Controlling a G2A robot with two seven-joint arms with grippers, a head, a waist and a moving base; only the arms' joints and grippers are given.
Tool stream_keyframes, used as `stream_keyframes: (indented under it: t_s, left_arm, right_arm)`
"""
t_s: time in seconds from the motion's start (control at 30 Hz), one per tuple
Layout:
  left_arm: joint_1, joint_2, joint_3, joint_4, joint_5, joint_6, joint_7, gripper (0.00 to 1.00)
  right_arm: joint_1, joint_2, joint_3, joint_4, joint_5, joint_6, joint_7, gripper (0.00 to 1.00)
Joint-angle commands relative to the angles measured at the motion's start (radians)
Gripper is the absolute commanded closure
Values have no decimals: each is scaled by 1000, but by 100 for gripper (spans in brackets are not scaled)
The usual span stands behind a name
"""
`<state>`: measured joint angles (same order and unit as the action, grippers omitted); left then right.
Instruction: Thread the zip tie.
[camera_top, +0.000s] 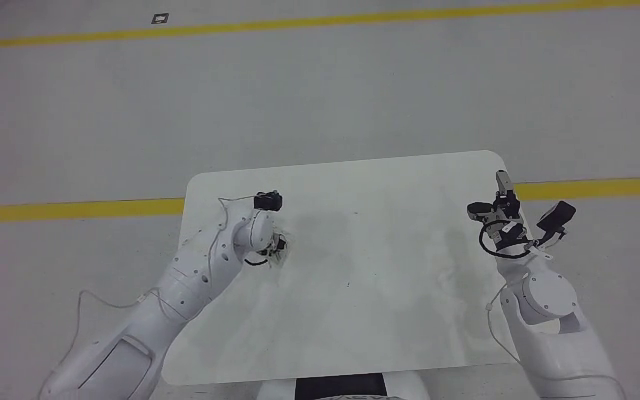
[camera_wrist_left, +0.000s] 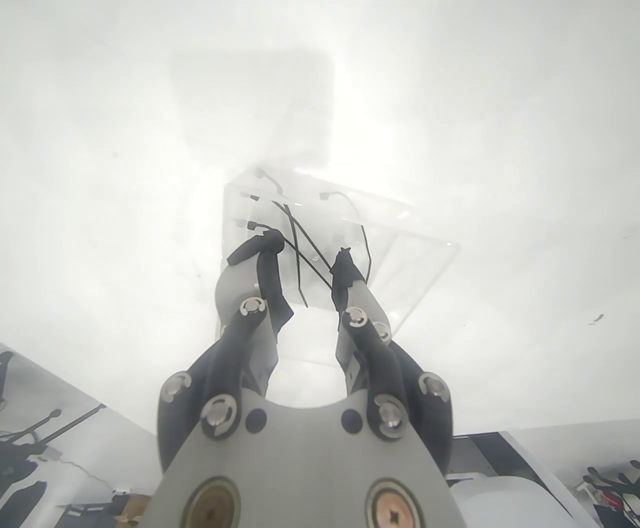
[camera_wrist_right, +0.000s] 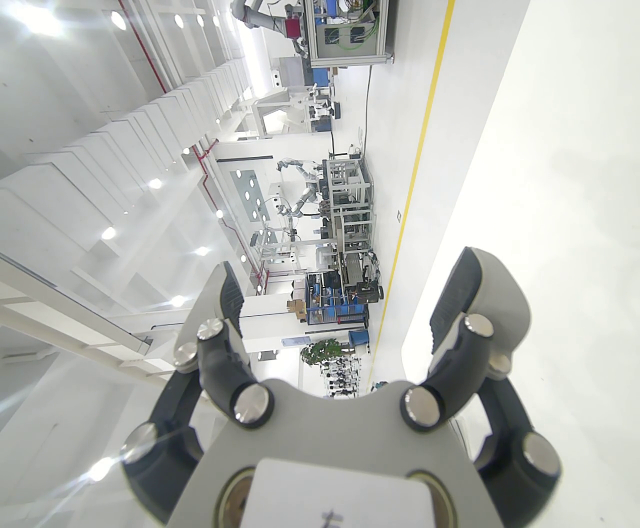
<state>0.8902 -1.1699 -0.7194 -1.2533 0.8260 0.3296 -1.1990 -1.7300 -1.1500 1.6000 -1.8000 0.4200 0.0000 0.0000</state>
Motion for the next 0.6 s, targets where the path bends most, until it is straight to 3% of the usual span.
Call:
stream_keyframes:
  t_s: [0.0, 0.33, 0.57]
  left_arm:
    - [-5, -3, 5, 10, -3, 0, 3, 75]
    - [-19, -13, 17, 40, -13, -3, 10, 76]
    - [-23, -17, 21, 48, -15, -1, 15, 87]
  right_arm:
    - [0, 0, 0, 0, 0, 0, 0, 0]
    - [0, 0, 0, 0, 0, 0, 0, 0]
    - [0, 0, 0, 0, 0, 0, 0, 0]
